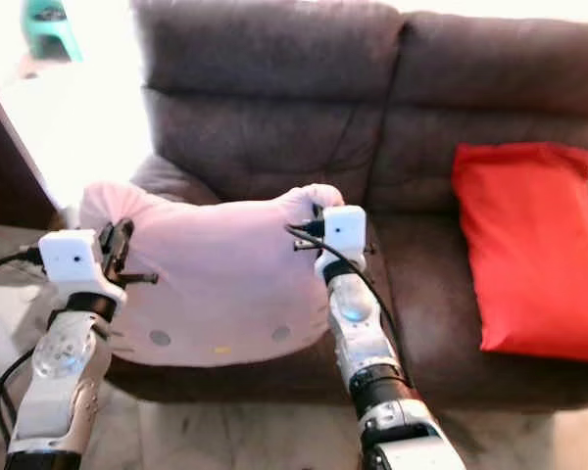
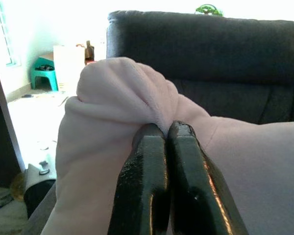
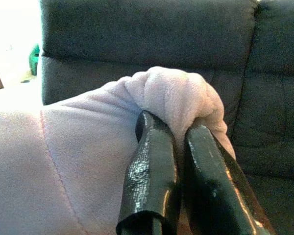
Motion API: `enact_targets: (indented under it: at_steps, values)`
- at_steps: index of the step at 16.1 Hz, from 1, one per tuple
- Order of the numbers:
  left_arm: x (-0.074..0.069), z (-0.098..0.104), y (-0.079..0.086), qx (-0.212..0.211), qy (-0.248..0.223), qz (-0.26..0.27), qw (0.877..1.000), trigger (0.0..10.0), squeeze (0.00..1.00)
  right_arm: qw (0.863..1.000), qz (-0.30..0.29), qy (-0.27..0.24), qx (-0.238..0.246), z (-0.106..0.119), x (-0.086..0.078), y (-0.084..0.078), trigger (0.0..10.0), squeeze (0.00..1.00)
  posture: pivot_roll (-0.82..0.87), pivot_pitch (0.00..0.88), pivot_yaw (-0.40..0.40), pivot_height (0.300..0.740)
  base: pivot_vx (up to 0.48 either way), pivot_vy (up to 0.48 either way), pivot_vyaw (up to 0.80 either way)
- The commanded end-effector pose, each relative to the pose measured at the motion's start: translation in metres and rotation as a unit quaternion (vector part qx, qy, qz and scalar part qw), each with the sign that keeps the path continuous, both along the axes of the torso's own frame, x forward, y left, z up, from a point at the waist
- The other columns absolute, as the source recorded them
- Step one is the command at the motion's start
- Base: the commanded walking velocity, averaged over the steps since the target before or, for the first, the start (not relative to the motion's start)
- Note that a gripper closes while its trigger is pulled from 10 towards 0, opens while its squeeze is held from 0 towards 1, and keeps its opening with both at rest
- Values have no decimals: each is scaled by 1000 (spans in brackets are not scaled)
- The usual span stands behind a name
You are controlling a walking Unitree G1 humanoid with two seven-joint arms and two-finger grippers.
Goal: Move the pillow to the sofa from floor
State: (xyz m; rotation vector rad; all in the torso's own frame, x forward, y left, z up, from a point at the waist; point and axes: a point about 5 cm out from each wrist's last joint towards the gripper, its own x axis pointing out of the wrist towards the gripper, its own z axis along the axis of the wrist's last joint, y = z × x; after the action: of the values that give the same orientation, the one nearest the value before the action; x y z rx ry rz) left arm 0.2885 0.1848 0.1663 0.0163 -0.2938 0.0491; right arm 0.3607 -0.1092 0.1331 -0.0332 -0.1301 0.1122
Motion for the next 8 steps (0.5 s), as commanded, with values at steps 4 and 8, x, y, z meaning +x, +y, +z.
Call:
enact_targets:
  at_steps: [4, 8]
  values:
    - [-1, 15, 1, -6, -40, 7, 999, 10000, 0, 1000, 3, -20, 1, 9, 1, 2, 10000, 0, 161, 109, -29, 740, 331, 0, 0]
    - [-1, 18, 2, -1, -43, 1, 999, 10000, 0, 1000, 1, -18, 1, 8, 1, 2, 10000, 0, 161, 112, -29, 740, 312, 0, 0]
